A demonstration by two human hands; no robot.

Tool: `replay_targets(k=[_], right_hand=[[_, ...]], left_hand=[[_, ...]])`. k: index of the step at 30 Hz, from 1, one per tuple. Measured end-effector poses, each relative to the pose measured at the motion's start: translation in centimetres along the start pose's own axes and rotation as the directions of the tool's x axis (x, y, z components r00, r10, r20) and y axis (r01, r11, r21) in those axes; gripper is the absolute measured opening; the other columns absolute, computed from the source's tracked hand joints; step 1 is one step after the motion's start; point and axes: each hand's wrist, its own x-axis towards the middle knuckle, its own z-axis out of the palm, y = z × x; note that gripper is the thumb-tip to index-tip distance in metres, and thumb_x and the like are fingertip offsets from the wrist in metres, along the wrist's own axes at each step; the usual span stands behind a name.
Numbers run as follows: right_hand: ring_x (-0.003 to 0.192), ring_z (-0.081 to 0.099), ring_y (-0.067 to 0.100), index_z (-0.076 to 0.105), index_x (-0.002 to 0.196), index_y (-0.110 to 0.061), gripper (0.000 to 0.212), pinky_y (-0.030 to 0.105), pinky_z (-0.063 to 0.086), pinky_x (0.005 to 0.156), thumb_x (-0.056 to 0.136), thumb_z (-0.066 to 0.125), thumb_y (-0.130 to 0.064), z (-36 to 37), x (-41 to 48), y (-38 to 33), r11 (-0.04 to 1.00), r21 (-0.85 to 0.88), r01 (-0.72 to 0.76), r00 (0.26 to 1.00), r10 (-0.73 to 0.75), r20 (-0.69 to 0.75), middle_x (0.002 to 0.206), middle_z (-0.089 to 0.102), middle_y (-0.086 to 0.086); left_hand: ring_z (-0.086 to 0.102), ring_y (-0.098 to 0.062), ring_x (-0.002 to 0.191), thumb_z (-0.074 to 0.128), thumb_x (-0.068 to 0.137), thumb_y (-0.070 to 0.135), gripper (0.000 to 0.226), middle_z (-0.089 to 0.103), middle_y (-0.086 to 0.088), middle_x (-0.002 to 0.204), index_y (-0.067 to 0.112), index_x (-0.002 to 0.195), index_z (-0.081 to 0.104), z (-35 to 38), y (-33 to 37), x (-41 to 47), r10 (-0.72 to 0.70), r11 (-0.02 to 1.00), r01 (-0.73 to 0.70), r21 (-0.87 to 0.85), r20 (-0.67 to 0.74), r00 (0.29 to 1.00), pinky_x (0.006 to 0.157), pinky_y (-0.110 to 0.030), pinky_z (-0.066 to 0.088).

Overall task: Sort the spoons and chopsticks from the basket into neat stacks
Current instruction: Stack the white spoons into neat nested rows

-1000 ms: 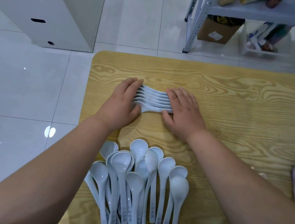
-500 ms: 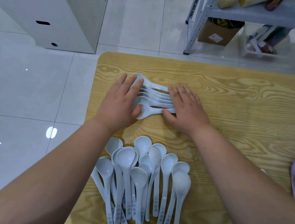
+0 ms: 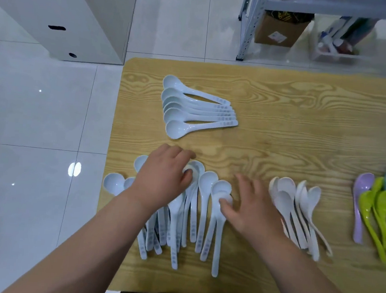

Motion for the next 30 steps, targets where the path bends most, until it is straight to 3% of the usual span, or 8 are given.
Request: replay_targets(k=[2,5,11,19,22,24,27,30], right_hand=[[0.128,0.049,0.024,0.013,0.154,-0.033,0.088,0.039,0.048,0.092,0.086,0.052,-0.072,0.8,-2.0,0.2,0.993,-0.068,-0.092,0.98,0.102,0.169,0.145,0.04,0.001],[0.127,0.052,0.025,0.001,0.158,-0.027,0.102,0.036,0.046,0.085,0.085,0.061,-0.066,2.1,-3.3,-0.8,0.988,0.029,-0.149,0.954,0.136,0.266,0.148,0.043,0.004],[0.081,0.053,0.02,-0.014,0.158,-0.019,0.098,0.032,0.041,0.061,0.095,0.057,-0.041,2.4,-2.9,-2.6,0.987,-0.059,-0.151,0.945,0.161,0.284,0.117,0.059,0.007],[0.113,0.054,0.028,0.021,0.154,-0.021,0.063,0.034,0.04,0.077,0.098,0.048,-0.026,1.3,-4.8,0.1,0.988,0.078,-0.132,0.952,0.104,0.287,0.141,0.046,0.008],[0.111,0.054,0.023,0.031,0.153,-0.026,0.054,0.034,0.042,0.08,0.1,0.044,-0.023,0.8,-5.2,1.2,0.959,0.235,-0.16,0.958,0.093,0.272,0.141,0.048,0.005],[0.094,0.057,0.016,0.042,0.146,-0.029,0.046,0.032,0.046,0.074,0.101,0.043,-0.021,0.1,-5.7,1.5,0.912,0.37,-0.177,0.967,0.091,0.238,0.123,0.058,0.001],[0.073,0.057,0.014,0.054,0.125,-0.047,0.041,0.025,0.041,0.061,0.101,0.043,-0.016,-1.5,-6.9,1.1,0.79,0.593,-0.156,0.98,0.049,0.191,0.091,0.061,-0.006],[0.084,0.066,0.007,0.05,0.111,-0.061,0.047,0.016,0.048,0.074,0.101,0.047,-0.015,-3.4,-8.4,0.1,0.691,0.718,-0.082,0.987,-0.042,0.154,0.095,0.066,-0.01]], left_hand=[[0.057,-0.033,0.078,0.049,0.08,0.038,0.042,0.065,-0.007,0.087,0.012,0.105,0.07,0.8,1.3,0.1,-0.045,0.997,0.039,0.06,0.102,0.994,0.071,-0.04,0.05],[0.057,-0.036,0.09,0.061,0.084,0.041,0.044,0.061,-0.013,0.102,0.01,0.116,0.064,1.3,3.1,0.6,-0.182,0.978,0.156,0.137,0.2,0.963,0.078,-0.041,0.047],[0.052,-0.035,0.105,0.071,0.085,0.028,0.053,0.052,-0.016,0.119,0.01,0.131,0.052,1.5,4.6,1.4,-0.312,0.95,0.295,0.102,0.254,0.915,0.09,-0.039,0.043],[0.052,-0.019,0.112,0.07,0.081,0.009,0.055,0.052,-0.006,0.126,0.019,0.133,0.055,0.2,6.4,0.0,-0.41,0.853,0.457,-0.254,0.216,0.886,0.083,-0.024,0.037],[0.054,-0.011,0.101,0.062,0.082,0.004,0.047,0.056,0.005,0.118,0.022,0.125,0.058,-1.2,7.1,-0.9,-0.501,0.728,0.545,-0.417,0.219,0.837,0.077,-0.021,0.039],[0.056,-0.012,0.09,0.057,0.086,0.003,0.04,0.058,0.012,0.109,0.025,0.119,0.059,-2.3,7.4,-1.9,-0.554,0.59,0.603,-0.536,0.274,0.786,0.068,-0.02,0.042],[0.059,-0.014,0.088,0.055,0.083,-0.001,0.04,0.06,0.008,0.112,0.027,0.11,0.064,-3.5,7.7,-3.4,-0.55,0.382,0.607,-0.697,0.356,0.755,0.074,-0.027,0.05],[0.054,-0.013,0.07,0.054,0.083,0.001,0.026,0.06,0.002,0.088,0.019,0.097,0.065,-4.9,8.7,-4.6,-0.548,0.084,0.517,-0.852,0.394,0.738,0.067,-0.03,0.046]])
